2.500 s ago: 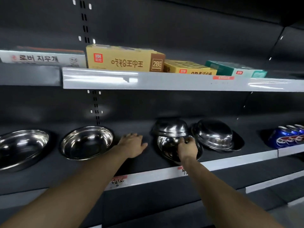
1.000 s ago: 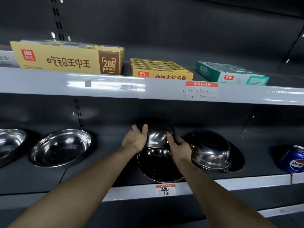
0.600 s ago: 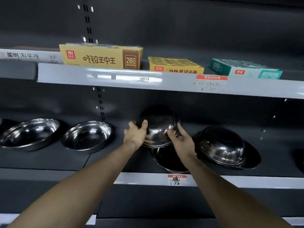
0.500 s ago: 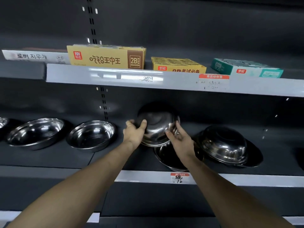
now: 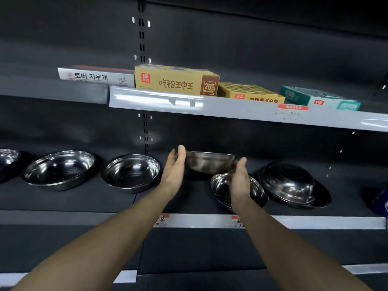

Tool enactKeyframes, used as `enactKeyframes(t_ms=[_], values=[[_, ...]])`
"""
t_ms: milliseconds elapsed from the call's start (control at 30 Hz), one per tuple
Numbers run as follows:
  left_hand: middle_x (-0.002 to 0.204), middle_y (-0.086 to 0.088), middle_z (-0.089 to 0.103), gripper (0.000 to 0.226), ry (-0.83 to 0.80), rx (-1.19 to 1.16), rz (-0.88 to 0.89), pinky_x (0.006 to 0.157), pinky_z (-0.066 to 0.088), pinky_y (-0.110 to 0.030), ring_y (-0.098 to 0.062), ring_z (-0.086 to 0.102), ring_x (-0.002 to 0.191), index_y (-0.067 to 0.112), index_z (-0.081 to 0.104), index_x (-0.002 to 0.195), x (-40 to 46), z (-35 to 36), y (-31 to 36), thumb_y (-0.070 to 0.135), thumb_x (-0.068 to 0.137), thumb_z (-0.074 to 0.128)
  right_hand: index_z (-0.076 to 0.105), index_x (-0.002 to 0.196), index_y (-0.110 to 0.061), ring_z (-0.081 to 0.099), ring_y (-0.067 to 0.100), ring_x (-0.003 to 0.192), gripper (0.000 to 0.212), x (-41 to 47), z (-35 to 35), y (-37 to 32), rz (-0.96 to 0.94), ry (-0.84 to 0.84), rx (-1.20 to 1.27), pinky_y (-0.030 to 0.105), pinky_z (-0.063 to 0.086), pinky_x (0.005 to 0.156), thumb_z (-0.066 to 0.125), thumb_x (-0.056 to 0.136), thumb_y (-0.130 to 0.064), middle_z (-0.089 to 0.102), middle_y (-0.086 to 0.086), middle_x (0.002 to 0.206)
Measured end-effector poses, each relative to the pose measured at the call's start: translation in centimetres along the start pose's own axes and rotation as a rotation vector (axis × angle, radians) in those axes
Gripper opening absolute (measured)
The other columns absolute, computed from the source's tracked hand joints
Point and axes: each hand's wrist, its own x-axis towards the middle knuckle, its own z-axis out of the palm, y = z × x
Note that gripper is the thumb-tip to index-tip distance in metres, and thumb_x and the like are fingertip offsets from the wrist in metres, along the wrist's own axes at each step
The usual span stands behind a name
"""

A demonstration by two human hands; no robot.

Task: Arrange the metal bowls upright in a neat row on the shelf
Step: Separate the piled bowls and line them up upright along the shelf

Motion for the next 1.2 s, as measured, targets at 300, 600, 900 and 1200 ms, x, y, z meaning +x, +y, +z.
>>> enactKeyframes(t_ms=[300, 600, 900, 1200], values=[[0.118, 0.014, 0.067, 0.075, -0.193, 0.069, 0.002, 0.110, 0.040, -0.036, -0.010, 0.060, 0.118, 0.024, 0.040, 0.139, -0.5, -0.8, -2.1, 0.052, 0.072, 0.061, 0.073, 0.101, -0.020, 0.067, 0.018, 0.089, 0.054, -3.6, -1.4, 0.3, 0.026, 0.141, -0.052, 0.035, 0.052, 0.086, 0.042, 0.091, -0.063, 0.074, -0.001, 0.092], [0.163, -0.001, 0.025, 0.071, -0.314, 0.520, 0.023, 0.121, 0.017, -0.034, -0.020, 0.025, 0.150, 0.024, 0.020, 0.157, -0.8, -2.2, -0.2, 0.058, 0.098, 0.039, 0.060, 0.071, -0.012, 0.052, 0.021, 0.049, 0.028, -3.8, -2.9, -0.1, 0.063, 0.291, -0.185, 0.033, 0.045, 0.055, 0.045, 0.092, -0.023, 0.060, 0.006, 0.059], [0.167, -0.009, -0.003, 0.061, -0.183, 1.493, 0.174, 0.119, -0.005, -0.060, -0.034, -0.008, 0.152, 0.032, 0.016, 0.158, -0.5, -5.3, 0.3, 0.054, 0.101, 0.014, 0.061, 0.084, -0.008, 0.049, 0.018, 0.044, 0.023, -2.4, -2.2, -0.7, 0.114, 0.268, -0.118, 0.026, 0.045, 0.045, 0.044, 0.093, -0.019, 0.057, 0.006, 0.056], [0.166, -0.007, 0.008, 0.061, -0.044, 1.429, 0.063, 0.121, 0.006, -0.055, -0.031, 0.001, 0.153, 0.024, 0.018, 0.157, -1.1, -11.2, 0.1, 0.048, 0.101, 0.027, 0.057, 0.085, -0.009, 0.048, 0.017, 0.039, 0.020, -1.2, 4.7, 1.0, 0.107, 0.055, -0.089, 0.022, 0.041, 0.037, 0.044, 0.094, -0.021, 0.057, 0.007, 0.053]])
